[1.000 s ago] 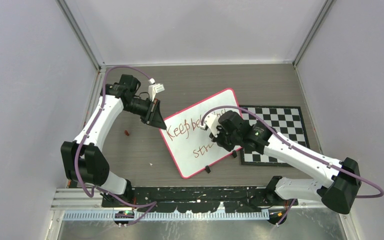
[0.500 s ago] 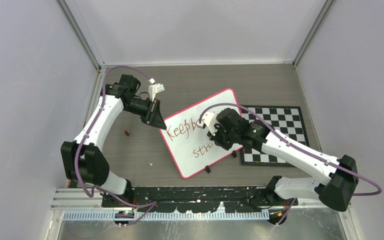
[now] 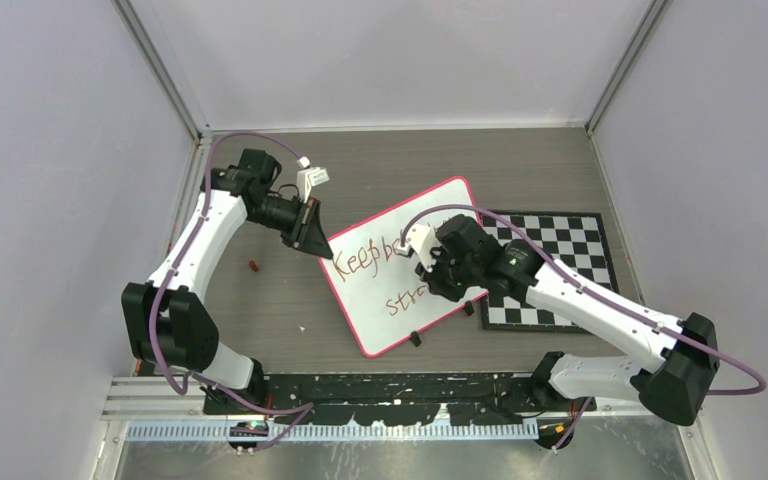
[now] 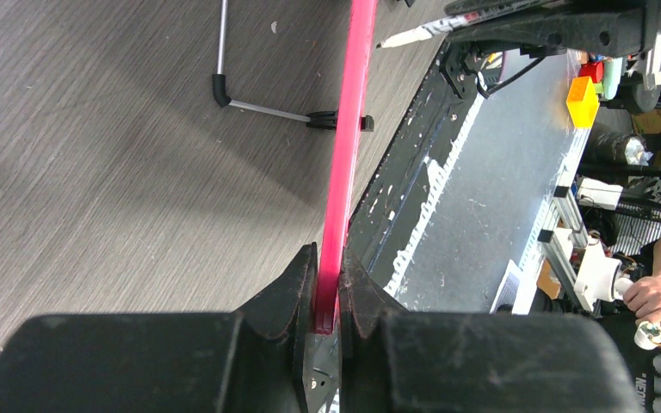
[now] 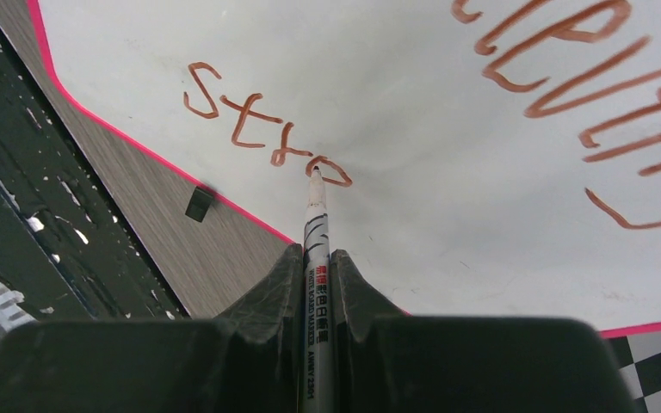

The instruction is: Write a sentence on the whiteboard

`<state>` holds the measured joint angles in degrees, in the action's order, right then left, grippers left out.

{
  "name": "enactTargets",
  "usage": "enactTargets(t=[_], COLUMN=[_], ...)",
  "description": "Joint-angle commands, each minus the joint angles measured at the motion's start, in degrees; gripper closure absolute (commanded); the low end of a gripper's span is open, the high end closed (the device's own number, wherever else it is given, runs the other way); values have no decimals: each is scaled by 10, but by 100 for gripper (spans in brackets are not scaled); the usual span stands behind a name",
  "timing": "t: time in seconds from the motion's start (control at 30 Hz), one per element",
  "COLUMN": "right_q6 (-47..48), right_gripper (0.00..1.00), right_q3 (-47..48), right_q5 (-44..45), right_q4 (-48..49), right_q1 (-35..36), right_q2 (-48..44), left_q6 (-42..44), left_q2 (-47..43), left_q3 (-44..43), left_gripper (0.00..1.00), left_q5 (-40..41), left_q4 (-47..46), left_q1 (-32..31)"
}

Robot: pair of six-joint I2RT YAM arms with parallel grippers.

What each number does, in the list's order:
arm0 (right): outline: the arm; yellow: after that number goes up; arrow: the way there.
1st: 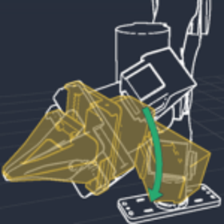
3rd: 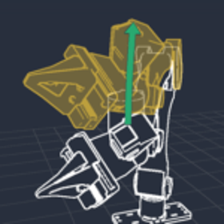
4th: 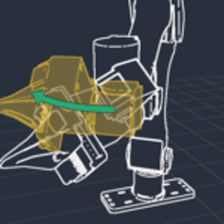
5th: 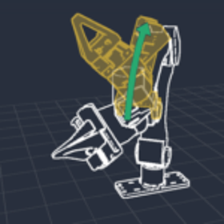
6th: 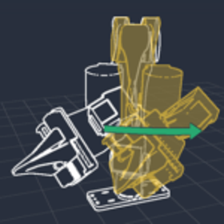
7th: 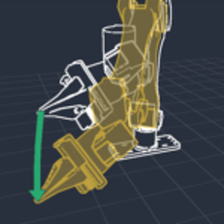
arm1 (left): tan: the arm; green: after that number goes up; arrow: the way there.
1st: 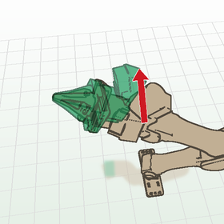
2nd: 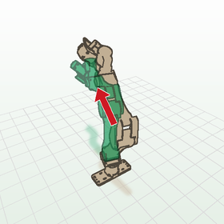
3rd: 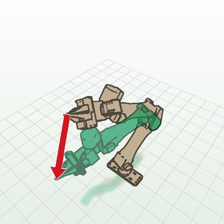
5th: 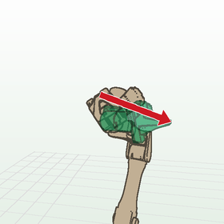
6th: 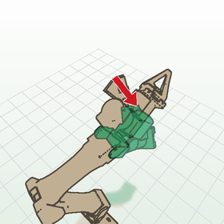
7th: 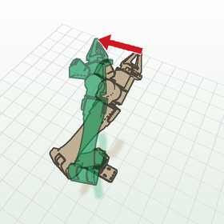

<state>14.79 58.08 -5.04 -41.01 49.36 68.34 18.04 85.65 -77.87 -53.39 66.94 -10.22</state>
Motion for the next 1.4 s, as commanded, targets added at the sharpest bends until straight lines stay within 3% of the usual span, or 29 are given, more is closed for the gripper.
enactTargets(t=[0.0, 0.23, 0.73, 1.03, 1.37], right_q6=[-6, -4, 2, -3, -5], right_gripper=[100, 100, 100, 100, 100], right_q3=[19, 14, -5, -9, 25], right_q5=[-16, 39, 71, 30, 69], right_q4=[-9, -6, 1, -8, 5], right_q1=[-22, -23, -23, -23, -26], right_q2=[-42, -36, -13, -13, -8], left_q6=[2, 1, 2, 2, 2], left_q2=[12, 12, 12, 9, 7], left_q3=[6, 2, 1, 1, 0], left_gripper=[100, 100, 100, 100, 100], left_q5=[33, 30, 32, 35, 36], left_q4=[-4, -3, -2, -1, -1], left_q1=[-6, -7, -7, -7, -7])
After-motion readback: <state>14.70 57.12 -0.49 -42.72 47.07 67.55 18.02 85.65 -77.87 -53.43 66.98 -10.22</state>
